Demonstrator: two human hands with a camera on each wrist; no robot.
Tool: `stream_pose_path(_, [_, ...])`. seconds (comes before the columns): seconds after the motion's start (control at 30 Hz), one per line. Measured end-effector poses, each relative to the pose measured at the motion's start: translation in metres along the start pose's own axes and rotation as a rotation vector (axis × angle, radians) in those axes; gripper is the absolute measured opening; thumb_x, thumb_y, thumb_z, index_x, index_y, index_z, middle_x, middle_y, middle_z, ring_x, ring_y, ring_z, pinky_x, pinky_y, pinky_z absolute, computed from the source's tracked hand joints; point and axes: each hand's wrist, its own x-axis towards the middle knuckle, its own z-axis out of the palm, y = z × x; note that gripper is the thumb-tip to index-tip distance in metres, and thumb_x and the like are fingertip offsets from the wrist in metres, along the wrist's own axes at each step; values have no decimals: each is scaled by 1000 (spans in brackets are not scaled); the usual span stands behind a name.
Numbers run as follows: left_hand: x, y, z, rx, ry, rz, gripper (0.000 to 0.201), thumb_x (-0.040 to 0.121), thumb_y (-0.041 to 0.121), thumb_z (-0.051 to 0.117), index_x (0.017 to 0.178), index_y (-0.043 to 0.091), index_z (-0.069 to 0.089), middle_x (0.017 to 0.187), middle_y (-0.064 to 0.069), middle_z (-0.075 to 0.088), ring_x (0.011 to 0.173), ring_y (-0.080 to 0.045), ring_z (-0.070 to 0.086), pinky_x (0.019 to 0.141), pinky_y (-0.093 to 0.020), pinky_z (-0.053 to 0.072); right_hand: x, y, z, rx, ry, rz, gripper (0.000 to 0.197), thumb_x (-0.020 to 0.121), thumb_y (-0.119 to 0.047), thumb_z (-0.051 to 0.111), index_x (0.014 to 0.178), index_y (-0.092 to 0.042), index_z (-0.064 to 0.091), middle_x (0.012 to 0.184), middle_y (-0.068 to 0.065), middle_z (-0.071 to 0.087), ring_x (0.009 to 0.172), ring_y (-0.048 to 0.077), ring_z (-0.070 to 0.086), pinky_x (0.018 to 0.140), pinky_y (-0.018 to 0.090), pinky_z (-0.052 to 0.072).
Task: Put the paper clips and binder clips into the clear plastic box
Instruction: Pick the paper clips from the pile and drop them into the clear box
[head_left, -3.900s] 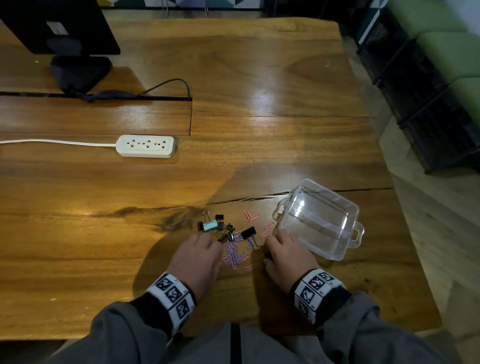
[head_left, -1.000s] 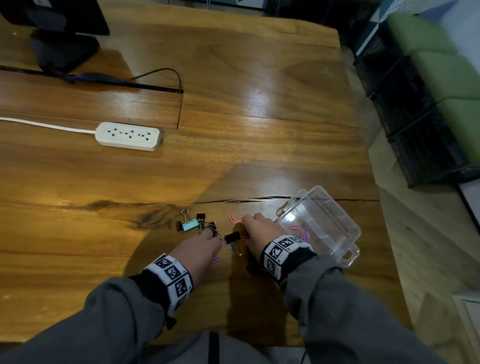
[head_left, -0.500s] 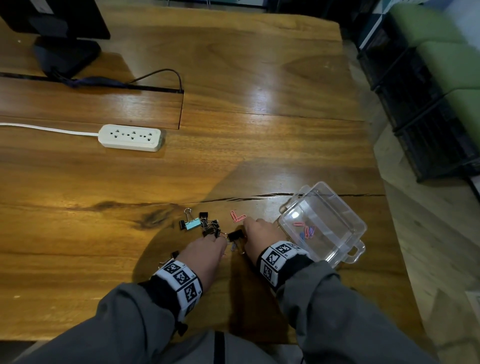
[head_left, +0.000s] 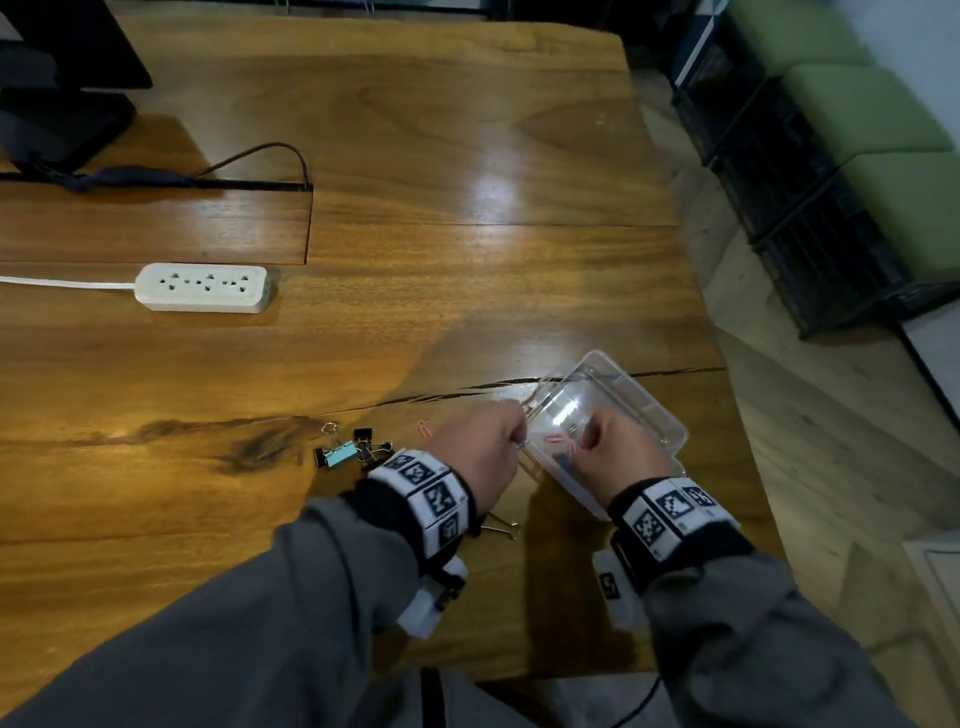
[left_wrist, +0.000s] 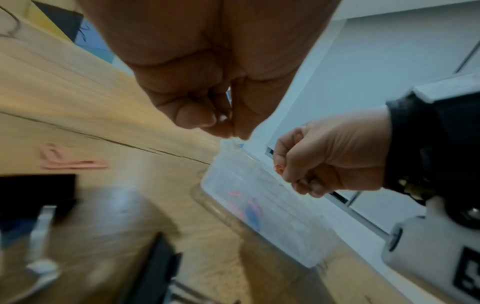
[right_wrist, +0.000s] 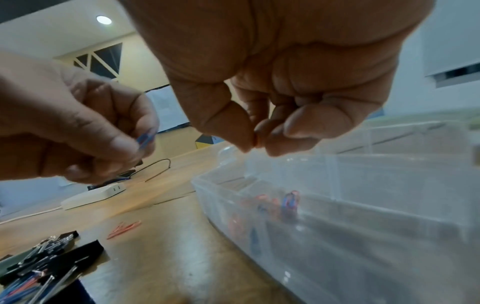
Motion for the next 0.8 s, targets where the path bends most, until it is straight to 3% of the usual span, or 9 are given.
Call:
stream_pose_path(0.1, [6,11,5,-15,3,19,15,89,13,61,94,27,60,86,8,60,77,-14,58,66,-29,51,2,12,3,53,24,20,17,87,-27,73,85,-22,57,85,-4,62,73,11,58,59,26,46])
stream_pose_path(0.17, [-6,-8,-1,32,27,-78,12,91,15,59,89,26,60,81,9,59,75,-13,57,62,-24,46,-4,14,4,77,98,-33,12,90,-28,69,94,-23,58,96,-5,61,82,12,59,71,33,55])
stream_pose_path(0.23, [-27,-41,-10,159,20,-216,14,91,16,58,80,24,55,78,6,57,76,-18,58,64,-30,47,-13,6,9,87,129,-134,5,94,-24,63,96,-25,58,99,-7,58,86,11,58,80,34,55])
stream_pose_path(0.3, [-53,-66,-15,274,-35,-328,13,91,24,61,82,24,51,82,4,55,77,-16,56,65,-28,47,-22,-14,20,73,68,-253,6,95,-23,60,92,-27,57,95,-11,55,85,8,56,82,29,52])
stream_pose_path(0.37, [-72,-78,-13,319,-84,-374,15,91,34,64,94,24,53,93,3,57,82,-16,57,73,-29,52,-22,-37,36,39,20,-367,6,95,-23,59,90,-25,57,92,-11,55,83,9,55,80,28,50])
stream_pose_path(0.47, [-81,-85,0,318,-64,-351,21,91,27,65,107,23,52,105,0,56,91,-18,58,79,-30,51,-4,-72,58,2,-48,-403,7,95,-23,59,88,-22,56,89,-7,52,82,13,54,75,30,48])
stream_pose_path(0.53, [-81,-89,4,286,-33,-333,21,91,17,64,108,23,53,106,1,55,91,-16,55,77,-26,46,13,-89,68,-68,-105,-384,4,94,-17,58,91,-19,55,89,-4,52,85,20,56,72,33,45])
stream_pose_path(0.67, [-86,-97,4,244,-14,-309,31,87,3,63,111,21,54,109,0,53,96,-18,54,79,-26,42,36,-104,74,-320,-239,-525,33,90,-6,53,119,-21,50,113,10,54,102,31,55,80,39,48])
stream_pose_path(0.8, [-96,-106,-1,271,-38,-329,27,88,13,66,109,20,51,113,-2,52,101,-22,50,83,-31,44,47,-110,67,-597,-332,-693,51,88,-13,65,130,-30,40,120,11,48,108,31,52,78,39,47])
